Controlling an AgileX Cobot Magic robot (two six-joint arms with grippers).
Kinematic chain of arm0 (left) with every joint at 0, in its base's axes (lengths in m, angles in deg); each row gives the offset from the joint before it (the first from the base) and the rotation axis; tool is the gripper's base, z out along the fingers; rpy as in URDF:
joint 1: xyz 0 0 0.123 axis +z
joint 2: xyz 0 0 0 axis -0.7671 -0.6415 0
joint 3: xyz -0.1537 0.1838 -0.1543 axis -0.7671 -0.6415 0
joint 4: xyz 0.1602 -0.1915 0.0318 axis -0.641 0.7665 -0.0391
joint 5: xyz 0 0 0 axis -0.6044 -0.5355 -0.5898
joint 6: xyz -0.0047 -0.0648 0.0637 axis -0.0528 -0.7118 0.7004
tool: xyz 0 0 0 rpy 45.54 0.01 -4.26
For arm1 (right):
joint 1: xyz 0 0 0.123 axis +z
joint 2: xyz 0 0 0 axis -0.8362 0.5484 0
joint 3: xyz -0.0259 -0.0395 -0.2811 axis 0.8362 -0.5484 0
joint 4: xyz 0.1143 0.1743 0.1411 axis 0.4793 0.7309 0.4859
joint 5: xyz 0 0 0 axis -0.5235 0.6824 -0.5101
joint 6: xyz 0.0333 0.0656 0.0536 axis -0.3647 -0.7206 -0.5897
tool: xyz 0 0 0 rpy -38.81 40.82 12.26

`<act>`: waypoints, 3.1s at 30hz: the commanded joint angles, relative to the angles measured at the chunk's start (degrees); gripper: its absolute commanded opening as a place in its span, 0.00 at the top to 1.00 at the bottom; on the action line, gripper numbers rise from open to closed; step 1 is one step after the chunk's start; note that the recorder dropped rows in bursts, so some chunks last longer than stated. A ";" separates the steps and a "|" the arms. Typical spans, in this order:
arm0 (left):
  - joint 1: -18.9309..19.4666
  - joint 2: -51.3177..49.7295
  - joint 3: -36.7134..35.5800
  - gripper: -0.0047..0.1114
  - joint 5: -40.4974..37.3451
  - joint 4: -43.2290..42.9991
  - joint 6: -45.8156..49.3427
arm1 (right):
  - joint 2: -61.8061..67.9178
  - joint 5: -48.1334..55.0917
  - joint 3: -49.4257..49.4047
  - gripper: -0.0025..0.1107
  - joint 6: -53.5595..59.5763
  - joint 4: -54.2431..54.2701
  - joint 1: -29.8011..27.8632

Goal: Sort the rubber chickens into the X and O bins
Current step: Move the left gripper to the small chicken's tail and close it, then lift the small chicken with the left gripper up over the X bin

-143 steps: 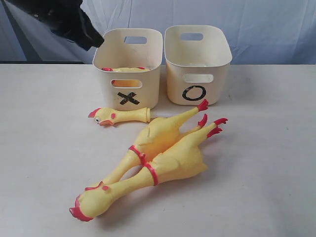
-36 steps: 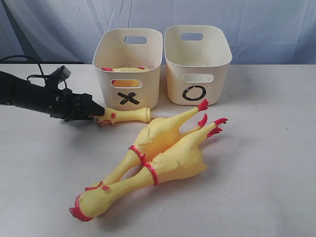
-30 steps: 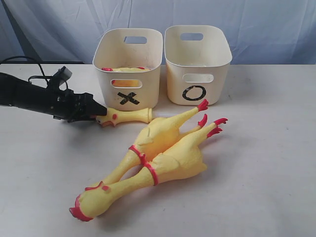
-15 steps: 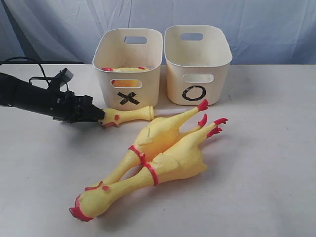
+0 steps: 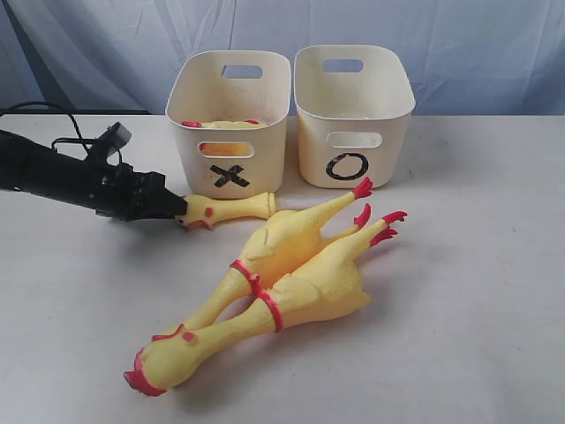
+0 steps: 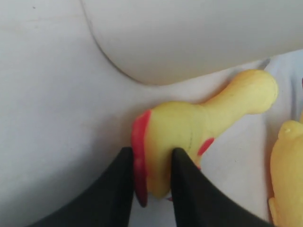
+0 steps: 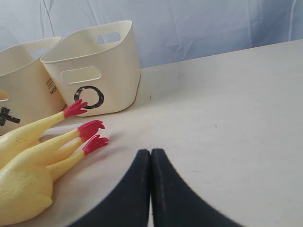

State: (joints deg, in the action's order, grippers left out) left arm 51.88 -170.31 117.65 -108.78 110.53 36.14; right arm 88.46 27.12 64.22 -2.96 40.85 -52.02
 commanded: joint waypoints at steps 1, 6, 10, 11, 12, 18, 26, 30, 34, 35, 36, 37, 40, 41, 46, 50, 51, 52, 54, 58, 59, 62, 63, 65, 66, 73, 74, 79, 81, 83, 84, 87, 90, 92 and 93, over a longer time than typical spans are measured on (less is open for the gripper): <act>-0.18 -0.86 -0.38 0.96 -4.28 -5.05 0.22 | -0.22 -0.55 -0.06 0.99 0.17 -0.05 0.11; -0.18 -0.26 -0.38 0.96 -7.96 -6.48 0.22 | -0.22 -0.55 -0.06 0.99 0.17 -0.05 0.11; -0.18 2.27 -0.38 0.96 -8.09 -8.00 -1.17 | -0.22 -0.55 -0.06 0.99 0.17 -0.05 0.11; -0.09 2.95 -0.38 0.96 -8.09 -8.15 -1.31 | -0.22 -0.55 -0.06 0.99 0.17 -0.05 0.11; -0.09 3.86 -0.38 0.96 -8.09 -8.15 -1.45 | -0.22 -0.55 -0.06 0.99 0.17 -0.05 0.11; -0.09 9.13 -0.38 0.96 -7.31 -10.00 -4.00 | -0.22 -0.55 -0.06 0.99 0.17 -0.05 0.11; -0.09 15.74 -0.38 0.96 -6.82 -17.62 -9.01 | -0.22 -0.55 -0.06 0.99 0.17 -0.05 0.11; -0.09 18.37 -0.38 0.96 -7.26 -18.93 -10.21 | -0.22 -0.55 -0.06 0.99 0.17 -0.05 0.11; -0.09 20.07 -0.38 0.96 -9.66 -20.47 -11.61 | -0.22 -0.55 -0.06 0.99 0.17 -0.05 0.11; -0.09 20.41 -0.38 0.96 -10.29 -21.17 -11.79 | -0.22 -0.55 -0.06 0.99 0.17 -0.05 0.11; -0.09 20.81 -0.38 0.96 -10.89 -21.69 -12.11 | -0.22 -0.55 -0.06 0.99 0.17 -0.05 0.11; -0.09 21.06 -0.38 0.96 -11.44 -22.46 -12.87 | -0.22 -0.55 -0.06 0.99 0.17 -0.05 0.11; -0.09 21.99 -0.38 0.96 -13.02 -23.91 -13.40 | -0.22 -0.55 -0.06 0.99 0.17 -0.05 0.11; -0.09 22.45 -0.38 0.96 -13.65 -24.33 -13.50 | -0.22 -0.55 -0.06 0.99 0.17 -0.05 0.11; -0.09 24.69 -0.38 0.96 -16.59 -28.05 -13.50 | -0.22 -0.55 -0.06 0.99 0.17 -0.05 0.11; -0.09 27.44 -0.38 0.96 -17.09 -31.63 -16.62 | -0.22 -0.55 -0.06 0.99 0.17 -0.05 0.11; -0.09 28.08 -0.38 0.96 -17.09 -32.07 -16.75 | -0.22 -0.55 -0.06 0.99 0.17 -0.05 0.11; -0.09 28.96 -0.38 0.96 -17.09 -32.58 -17.55 | -0.22 -0.55 -0.06 0.99 0.17 -0.05 0.11; -0.09 30.84 -0.38 0.96 -17.09 -33.02 -18.45 | -0.22 -0.55 -0.06 0.99 0.17 -0.05 0.11; -0.09 34.37 -0.38 0.96 -17.09 -33.34 -19.50 | -0.22 -0.55 -0.06 0.99 0.17 -0.05 0.11; -0.09 35.28 -0.38 0.96 -17.09 -33.34 -20.09 | -0.22 -0.55 -0.06 0.99 0.17 -0.05 0.11; -0.09 38.83 -0.17 0.96 -17.67 -33.34 -21.87 | -0.22 -0.55 -0.06 0.99 0.17 -0.05 0.11; -0.09 39.49 -0.17 0.96 -18.00 -33.34 -21.99 | -0.22 -0.55 -0.06 0.99 0.17 -0.05 0.11; -0.09 41.44 -0.17 0.96 -18.56 -33.34 -21.99 | -0.22 -0.55 -0.06 0.99 0.17 -0.05 0.11; -0.09 42.60 -0.17 0.96 -18.56 -33.34 -21.99 | -0.22 -0.55 -0.06 0.99 0.17 -0.05 0.11; -0.09 46.02 -0.17 0.96 -18.56 -27.86 -21.49 | -0.22 -0.55 -0.06 0.99 0.17 -0.05 0.11; -0.09 46.02 -0.17 0.96 -18.56 -26.09 -20.56 | -0.22 -0.55 -0.06 0.99 0.17 -0.05 0.11; -0.09 46.02 -0.06 0.96 -18.56 -25.08 -18.89 | -0.22 -0.55 -0.06 0.99 0.17 -0.05 0.11; -0.09 46.02 -0.06 0.96 -18.56 -24.45 -18.85 | -0.22 -0.55 -0.06 0.99 0.17 -0.05 0.11; -0.09 46.02 -0.06 0.96 -18.25 -24.28 -18.71 | -0.22 -0.55 -0.06 0.99 0.17 -0.05 0.11; -0.09 46.02 -0.06 0.96 -17.86 -24.28 -18.59 | -0.22 -0.55 -0.06 0.99 0.17 -0.05 0.11; -0.09 46.02 -0.06 0.96 -17.08 -24.18 -17.50 | -0.22 -0.55 -0.06 0.99 0.17 -0.05 0.11; -0.09 46.02 -0.06 0.96 -16.03 -23.38 -17.50 | -0.22 -0.55 -0.06 0.99 0.17 -0.05 0.11; -0.09 46.02 -0.06 0.96 -15.20 -23.38 -17.39 | -0.22 -0.55 -0.06 0.99 0.17 -0.05 0.11; -0.09 46.02 -0.06 0.96 -14.85 -23.38 -17.39 | -0.22 -0.55 -0.06 0.99 0.17 -0.05 0.11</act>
State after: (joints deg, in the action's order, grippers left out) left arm 51.88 -124.90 117.44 -125.02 85.48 18.38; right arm 88.46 27.12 64.22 -2.97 40.85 -52.02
